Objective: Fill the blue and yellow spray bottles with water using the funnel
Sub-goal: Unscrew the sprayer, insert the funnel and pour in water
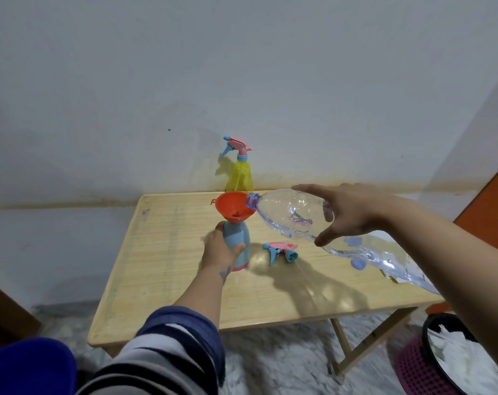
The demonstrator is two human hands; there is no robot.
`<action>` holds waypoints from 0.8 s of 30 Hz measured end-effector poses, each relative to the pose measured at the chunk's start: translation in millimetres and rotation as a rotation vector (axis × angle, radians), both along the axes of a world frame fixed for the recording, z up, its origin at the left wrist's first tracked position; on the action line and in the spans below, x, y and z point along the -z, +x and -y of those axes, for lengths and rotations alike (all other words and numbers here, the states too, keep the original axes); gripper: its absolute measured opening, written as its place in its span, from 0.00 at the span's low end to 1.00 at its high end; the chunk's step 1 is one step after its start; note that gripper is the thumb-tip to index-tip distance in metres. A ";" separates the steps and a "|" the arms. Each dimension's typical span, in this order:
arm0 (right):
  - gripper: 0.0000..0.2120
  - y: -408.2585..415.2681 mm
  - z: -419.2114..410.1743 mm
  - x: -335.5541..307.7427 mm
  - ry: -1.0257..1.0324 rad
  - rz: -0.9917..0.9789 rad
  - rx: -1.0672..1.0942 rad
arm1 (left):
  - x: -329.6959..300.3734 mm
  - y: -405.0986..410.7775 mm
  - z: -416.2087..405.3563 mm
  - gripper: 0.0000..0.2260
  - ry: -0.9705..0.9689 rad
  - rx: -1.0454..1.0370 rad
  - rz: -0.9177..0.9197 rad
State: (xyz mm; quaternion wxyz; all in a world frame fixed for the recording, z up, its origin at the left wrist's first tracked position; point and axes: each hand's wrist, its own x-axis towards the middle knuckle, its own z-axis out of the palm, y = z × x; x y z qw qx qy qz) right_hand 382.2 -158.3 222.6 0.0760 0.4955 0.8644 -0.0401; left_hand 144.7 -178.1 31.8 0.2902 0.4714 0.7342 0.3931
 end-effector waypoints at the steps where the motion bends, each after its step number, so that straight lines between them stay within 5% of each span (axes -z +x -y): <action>1: 0.51 0.1 -0.1 -0.2 0.002 0.001 0.001 | -0.1 0.0 0.0 0.28 -0.001 0.000 -0.002; 18: 0.52 3.0 4.9 20.8 -0.053 -0.060 0.019 | -1.8 -0.4 0.9 0.27 -0.003 0.011 -0.003; 24: 0.51 6.7 5.7 25.5 -0.109 -0.235 0.058 | -2.6 -0.6 1.8 0.27 0.004 0.014 0.005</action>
